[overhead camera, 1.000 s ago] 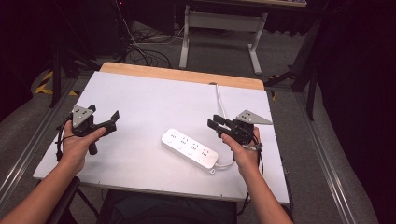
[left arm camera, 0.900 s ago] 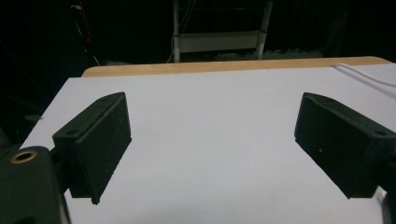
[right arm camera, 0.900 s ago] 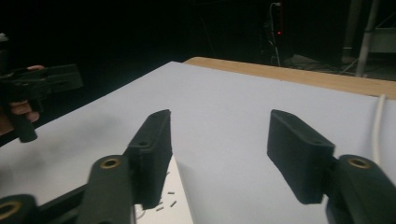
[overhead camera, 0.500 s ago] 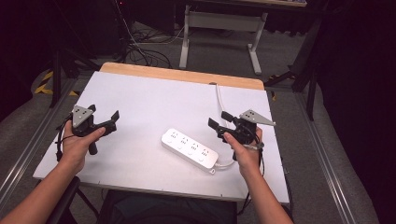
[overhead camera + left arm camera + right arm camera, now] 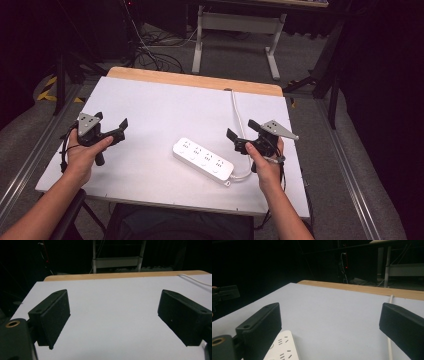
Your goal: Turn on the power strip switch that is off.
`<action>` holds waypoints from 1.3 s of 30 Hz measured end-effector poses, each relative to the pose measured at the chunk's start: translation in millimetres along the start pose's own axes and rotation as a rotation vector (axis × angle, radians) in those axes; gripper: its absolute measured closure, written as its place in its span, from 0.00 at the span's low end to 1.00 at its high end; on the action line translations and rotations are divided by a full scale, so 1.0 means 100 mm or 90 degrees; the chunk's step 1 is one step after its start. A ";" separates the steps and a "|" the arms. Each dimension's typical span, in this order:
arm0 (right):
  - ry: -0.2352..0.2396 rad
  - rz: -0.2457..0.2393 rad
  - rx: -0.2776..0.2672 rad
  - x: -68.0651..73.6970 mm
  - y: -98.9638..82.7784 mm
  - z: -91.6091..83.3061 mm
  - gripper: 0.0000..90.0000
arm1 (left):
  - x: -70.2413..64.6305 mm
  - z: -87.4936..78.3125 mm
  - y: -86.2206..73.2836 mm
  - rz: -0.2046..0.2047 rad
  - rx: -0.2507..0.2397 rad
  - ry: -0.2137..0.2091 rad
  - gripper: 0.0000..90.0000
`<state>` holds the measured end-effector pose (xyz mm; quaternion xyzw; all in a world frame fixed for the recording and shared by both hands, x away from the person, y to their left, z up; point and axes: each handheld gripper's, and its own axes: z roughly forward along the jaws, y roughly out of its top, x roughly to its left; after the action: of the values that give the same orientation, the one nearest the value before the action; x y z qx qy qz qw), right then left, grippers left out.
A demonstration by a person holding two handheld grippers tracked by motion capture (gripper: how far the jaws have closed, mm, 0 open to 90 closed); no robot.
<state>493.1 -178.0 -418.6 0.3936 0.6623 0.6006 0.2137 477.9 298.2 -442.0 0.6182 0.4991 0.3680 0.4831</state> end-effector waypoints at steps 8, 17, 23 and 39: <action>-0.005 0.005 -0.002 -0.03 -0.01 -0.01 0.05 | 0.00 0.00 0.00 0.000 0.000 0.000 0.13; -0.006 0.000 -0.001 -0.02 -0.02 -0.03 0.05 | -0.01 -0.01 0.00 0.003 -0.001 -0.005 0.13; -0.007 -0.005 0.004 -0.02 -0.03 -0.02 0.05 | -0.01 0.00 0.01 0.002 -0.002 -0.006 0.13; 0.006 -0.007 0.018 0.00 -0.05 0.01 0.05 | -0.01 0.00 0.00 0.002 -0.001 -0.006 0.13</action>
<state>492.2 -177.0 -423.1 0.3897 0.6741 0.5919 0.2082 478.0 296.9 -441.6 0.6203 0.4953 0.3664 0.4855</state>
